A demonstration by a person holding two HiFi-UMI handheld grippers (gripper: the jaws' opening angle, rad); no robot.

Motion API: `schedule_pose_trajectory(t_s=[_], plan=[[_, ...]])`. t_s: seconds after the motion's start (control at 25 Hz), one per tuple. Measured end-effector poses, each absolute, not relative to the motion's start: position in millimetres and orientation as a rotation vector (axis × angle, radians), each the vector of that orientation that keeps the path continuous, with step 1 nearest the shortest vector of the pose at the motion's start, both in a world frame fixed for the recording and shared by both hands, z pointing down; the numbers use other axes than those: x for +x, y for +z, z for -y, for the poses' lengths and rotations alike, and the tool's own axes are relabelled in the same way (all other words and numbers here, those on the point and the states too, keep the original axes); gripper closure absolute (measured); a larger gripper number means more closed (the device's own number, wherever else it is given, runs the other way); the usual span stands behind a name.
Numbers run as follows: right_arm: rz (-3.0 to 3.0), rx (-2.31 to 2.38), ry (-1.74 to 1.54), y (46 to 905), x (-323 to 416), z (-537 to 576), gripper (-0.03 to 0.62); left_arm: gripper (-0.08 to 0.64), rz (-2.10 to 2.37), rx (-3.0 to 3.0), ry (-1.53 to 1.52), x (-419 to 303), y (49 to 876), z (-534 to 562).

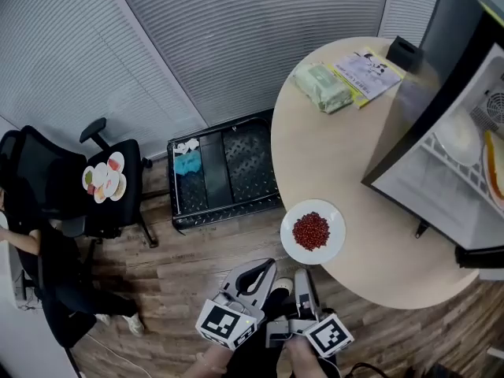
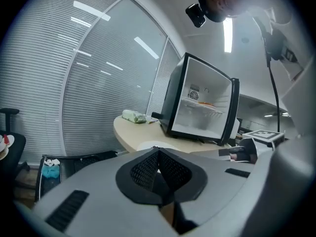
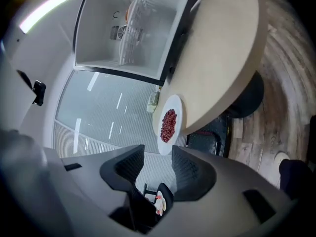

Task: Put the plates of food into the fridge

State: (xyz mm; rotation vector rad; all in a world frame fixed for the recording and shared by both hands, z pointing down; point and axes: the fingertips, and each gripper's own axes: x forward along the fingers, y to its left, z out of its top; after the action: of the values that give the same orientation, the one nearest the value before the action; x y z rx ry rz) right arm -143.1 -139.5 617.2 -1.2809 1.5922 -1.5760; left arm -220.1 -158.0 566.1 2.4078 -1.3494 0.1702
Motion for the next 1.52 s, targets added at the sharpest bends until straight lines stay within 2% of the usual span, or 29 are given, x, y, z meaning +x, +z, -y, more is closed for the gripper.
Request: schedule_pose_trajectory(t_s=[0.56,0.6,0.68,0.8,1.52], plan=[[-1.306,-1.267,-1.581,659.6,-151.2,183.7,0.440,0.555,1.270,2.366,0.234,-239.3,605.5,181.2],[-1.291,-1.264,-1.577,660.2,-150.7,185.4,0.457,0.555,1.267,2.366,0.236,-239.5,606.5,181.7],[-1.283,-1.263,-1.561,657.8,-150.5,188.2,0.534,0.555,1.260,2.366,0.240,-239.1,607.8,182.4],[-1.256,-1.251,-1.556,656.2,-151.5,189.8,0.572,0.555,1.249,2.369,0.244,-238.2,608.0,183.9],[-1.318,-1.187,-1.590,619.8,-132.6,178.7,0.574,0.555,1.229,2.453,0.196,-209.6,569.2,182.9]])
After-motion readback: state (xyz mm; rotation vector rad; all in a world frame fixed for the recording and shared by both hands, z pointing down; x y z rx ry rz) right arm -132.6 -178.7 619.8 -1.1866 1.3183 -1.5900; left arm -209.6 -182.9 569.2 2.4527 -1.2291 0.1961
